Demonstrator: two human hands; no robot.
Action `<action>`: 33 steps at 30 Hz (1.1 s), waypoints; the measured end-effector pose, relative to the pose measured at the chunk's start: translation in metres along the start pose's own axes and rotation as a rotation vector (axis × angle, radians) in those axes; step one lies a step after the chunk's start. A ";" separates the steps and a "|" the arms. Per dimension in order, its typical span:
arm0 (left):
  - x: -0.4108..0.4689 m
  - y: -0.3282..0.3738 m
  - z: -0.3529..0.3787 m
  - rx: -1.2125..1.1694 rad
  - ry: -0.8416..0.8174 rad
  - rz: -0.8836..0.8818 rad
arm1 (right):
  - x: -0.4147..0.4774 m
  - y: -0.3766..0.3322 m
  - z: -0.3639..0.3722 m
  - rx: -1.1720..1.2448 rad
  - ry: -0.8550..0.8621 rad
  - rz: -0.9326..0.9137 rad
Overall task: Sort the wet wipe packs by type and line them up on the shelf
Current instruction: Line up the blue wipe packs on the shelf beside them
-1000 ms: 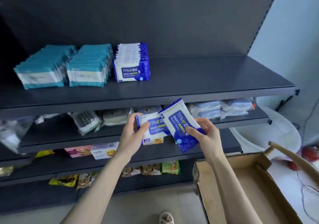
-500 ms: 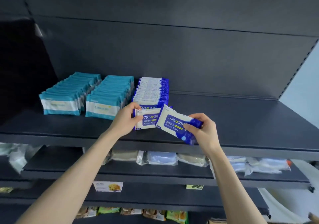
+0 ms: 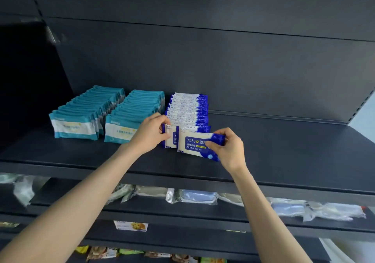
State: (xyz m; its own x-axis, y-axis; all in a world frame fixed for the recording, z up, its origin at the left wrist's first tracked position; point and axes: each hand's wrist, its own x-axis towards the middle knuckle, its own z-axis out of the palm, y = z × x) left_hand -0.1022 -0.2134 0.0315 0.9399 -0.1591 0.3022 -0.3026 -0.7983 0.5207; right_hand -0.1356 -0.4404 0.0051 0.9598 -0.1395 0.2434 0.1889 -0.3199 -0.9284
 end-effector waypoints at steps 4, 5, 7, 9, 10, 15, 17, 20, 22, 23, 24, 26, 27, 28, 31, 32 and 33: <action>0.003 -0.012 -0.009 -0.013 -0.111 0.063 | 0.006 -0.006 0.020 -0.047 0.014 -0.020; 0.003 -0.013 -0.011 -0.008 -0.116 0.083 | 0.008 -0.006 0.025 -0.078 0.017 -0.020; 0.004 -0.014 -0.011 -0.004 -0.104 0.115 | 0.010 -0.006 0.035 -0.133 0.029 -0.019; 0.004 -0.015 -0.011 0.014 -0.073 0.146 | 0.011 -0.007 0.043 -0.204 0.060 -0.036; 0.004 -0.015 -0.011 0.028 -0.058 0.162 | 0.010 -0.007 0.045 -0.262 0.085 -0.054; 0.005 -0.022 -0.008 0.090 -0.011 0.251 | 0.007 -0.003 0.050 -0.447 0.164 -0.180; 0.006 -0.028 -0.007 0.139 0.023 0.294 | 0.006 0.000 0.054 -0.550 0.086 -0.219; 0.006 -0.035 -0.003 0.227 0.125 0.387 | 0.005 0.006 0.058 -0.639 0.024 -0.226; 0.006 -0.038 0.000 0.295 0.153 0.428 | 0.004 0.008 0.060 -0.671 0.021 -0.213; 0.007 -0.039 0.000 0.335 0.149 0.442 | 0.005 0.008 0.061 -0.691 0.023 -0.209; 0.008 -0.040 0.001 0.376 0.145 0.457 | 0.005 0.008 0.062 -0.710 0.025 -0.206; 0.011 -0.042 0.002 0.438 0.138 0.481 | 0.006 0.007 0.064 -0.743 0.028 -0.202; 0.012 -0.042 0.003 0.454 0.129 0.485 | 0.007 0.008 0.064 -0.761 0.028 -0.200; 0.014 -0.042 0.005 0.463 0.123 0.486 | 0.008 0.008 0.064 -0.779 0.027 -0.197; 0.017 -0.040 0.007 0.487 0.129 0.484 | 0.014 0.007 0.063 -0.808 0.015 -0.180; 0.018 -0.040 0.007 0.495 0.139 0.484 | 0.016 0.007 0.064 -0.811 0.013 -0.177; 0.019 -0.040 0.007 0.503 0.148 0.483 | 0.018 0.007 0.065 -0.812 0.012 -0.173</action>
State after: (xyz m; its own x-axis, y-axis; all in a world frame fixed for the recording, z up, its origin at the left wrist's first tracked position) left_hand -0.0714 -0.1887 0.0109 0.6771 -0.5109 0.5296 -0.5365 -0.8354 -0.1199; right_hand -0.1040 -0.3847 -0.0154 0.9278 -0.0348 0.3715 0.1207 -0.9142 -0.3869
